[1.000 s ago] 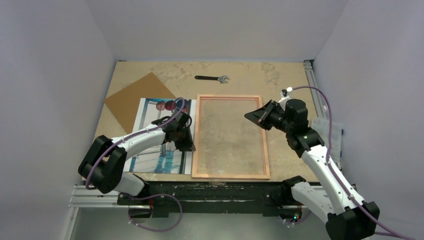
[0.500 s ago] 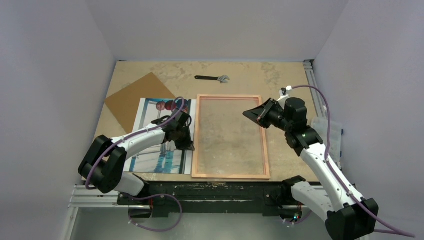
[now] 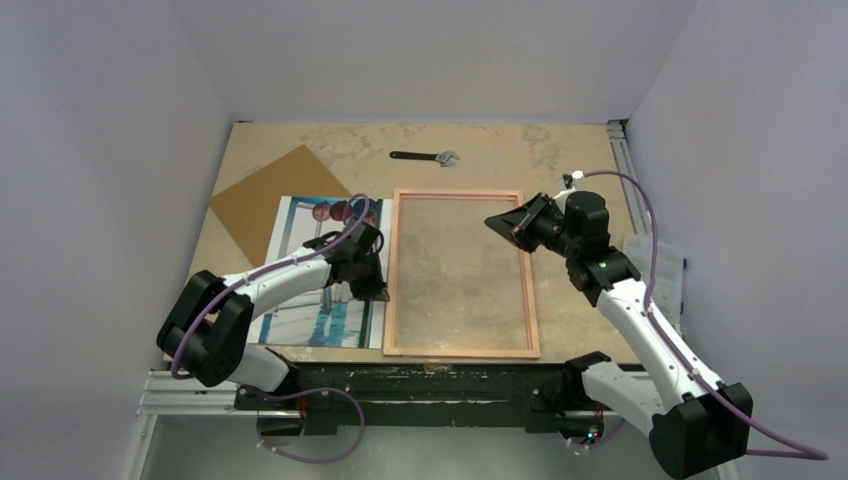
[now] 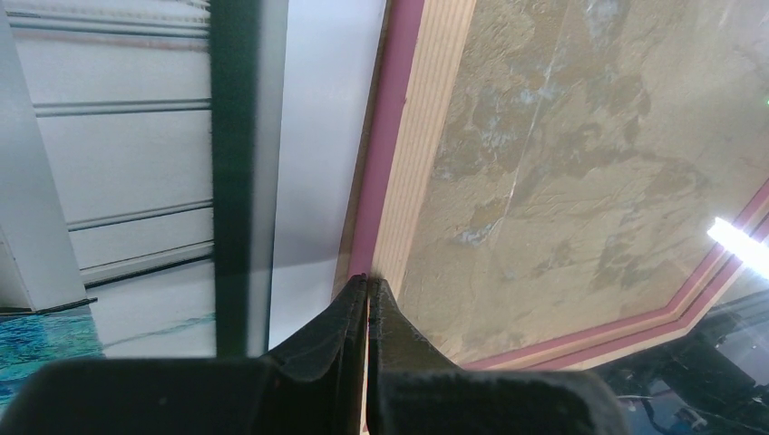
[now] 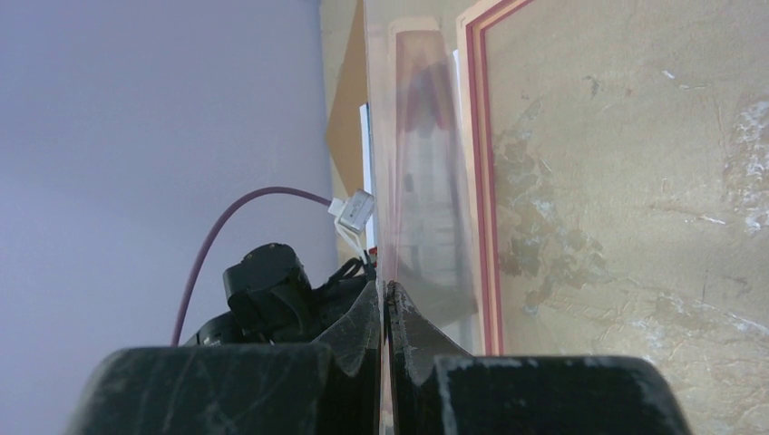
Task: Put the photo into the frame
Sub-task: Place the photo frame item in the photo frame.
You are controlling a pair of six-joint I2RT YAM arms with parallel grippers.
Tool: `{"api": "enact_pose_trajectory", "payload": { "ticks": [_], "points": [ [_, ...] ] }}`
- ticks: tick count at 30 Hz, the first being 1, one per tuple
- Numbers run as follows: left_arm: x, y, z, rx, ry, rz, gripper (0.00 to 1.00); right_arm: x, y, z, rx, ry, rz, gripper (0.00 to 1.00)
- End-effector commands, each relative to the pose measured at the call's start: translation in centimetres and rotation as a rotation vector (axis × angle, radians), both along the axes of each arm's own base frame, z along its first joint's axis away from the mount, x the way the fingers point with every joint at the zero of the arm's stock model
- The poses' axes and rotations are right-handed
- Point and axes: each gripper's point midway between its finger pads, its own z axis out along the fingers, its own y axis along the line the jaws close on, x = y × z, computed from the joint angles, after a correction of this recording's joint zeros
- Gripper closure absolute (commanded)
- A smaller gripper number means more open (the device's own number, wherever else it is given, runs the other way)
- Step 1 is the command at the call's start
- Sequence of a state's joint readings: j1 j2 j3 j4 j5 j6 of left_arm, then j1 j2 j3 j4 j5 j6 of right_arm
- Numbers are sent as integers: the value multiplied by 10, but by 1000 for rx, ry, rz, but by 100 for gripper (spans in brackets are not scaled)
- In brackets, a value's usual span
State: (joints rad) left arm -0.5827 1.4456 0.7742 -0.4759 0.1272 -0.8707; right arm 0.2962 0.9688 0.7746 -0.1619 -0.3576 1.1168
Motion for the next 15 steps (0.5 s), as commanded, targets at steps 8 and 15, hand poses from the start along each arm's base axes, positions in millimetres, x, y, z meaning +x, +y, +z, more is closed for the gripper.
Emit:
{"api": "enact_pose_trajectory", "payload": {
  "ticks": [8,15],
  "points": [
    [-7,24,-22,125,34,6,100,22,-2,23,63,-57,-80,100],
    [-8,25,-23,130,37,3,100,31,-3,22,47,-58,-95,100]
  ]
}}
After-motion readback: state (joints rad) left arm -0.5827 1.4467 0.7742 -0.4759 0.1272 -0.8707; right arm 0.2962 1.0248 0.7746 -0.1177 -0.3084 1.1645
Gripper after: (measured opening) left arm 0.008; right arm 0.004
